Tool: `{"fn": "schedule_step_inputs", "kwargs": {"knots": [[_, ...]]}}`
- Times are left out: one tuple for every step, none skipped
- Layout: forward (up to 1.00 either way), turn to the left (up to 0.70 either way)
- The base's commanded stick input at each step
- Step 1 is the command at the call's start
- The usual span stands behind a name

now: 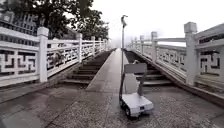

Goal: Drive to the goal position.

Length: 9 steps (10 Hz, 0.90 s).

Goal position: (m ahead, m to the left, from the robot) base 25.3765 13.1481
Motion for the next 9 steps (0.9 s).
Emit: {"fn": "schedule_step_inputs", "kwargs": {"knots": [[0.03, 0.01], [0.03, 0.01], [0.03, 0.01], [0.03, 0.01], [0.03, 0.01], [0.03, 0.01], [0.03, 0.01], [0.03, 0.01], [0.03, 0.01]]}}
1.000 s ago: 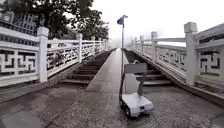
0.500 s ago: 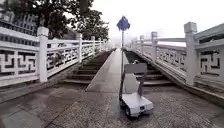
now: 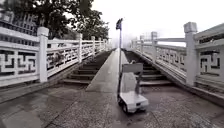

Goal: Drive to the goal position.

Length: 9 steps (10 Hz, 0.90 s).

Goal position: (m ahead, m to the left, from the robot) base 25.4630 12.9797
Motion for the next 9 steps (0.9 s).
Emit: {"fn": "schedule_step_inputs", "kwargs": {"knots": [[0.03, 0.01], [0.03, 0.01], [0.03, 0.01], [0.03, 0.01], [0.03, 0.01], [0.03, 0.01], [0.03, 0.01], [0.03, 0.01], [0.03, 0.01]]}}
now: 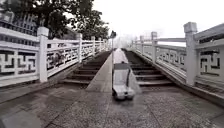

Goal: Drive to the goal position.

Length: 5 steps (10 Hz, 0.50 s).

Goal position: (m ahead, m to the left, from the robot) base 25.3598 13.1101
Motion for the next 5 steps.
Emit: {"fn": "schedule_step_inputs", "kwargs": {"knots": [[0.03, 0.01], [0.03, 0.01], [0.03, 0.01], [0.03, 0.01], [0.03, 0.01]]}}
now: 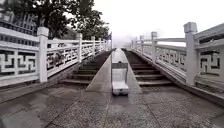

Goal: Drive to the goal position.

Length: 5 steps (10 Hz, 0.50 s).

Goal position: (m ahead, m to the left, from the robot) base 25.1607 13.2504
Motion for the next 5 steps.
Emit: {"fn": "schedule_step_inputs", "kwargs": {"knots": [[0.03, 0.01], [0.03, 0.01], [0.03, 0.01], [0.03, 0.01], [0.03, 0.01]]}}
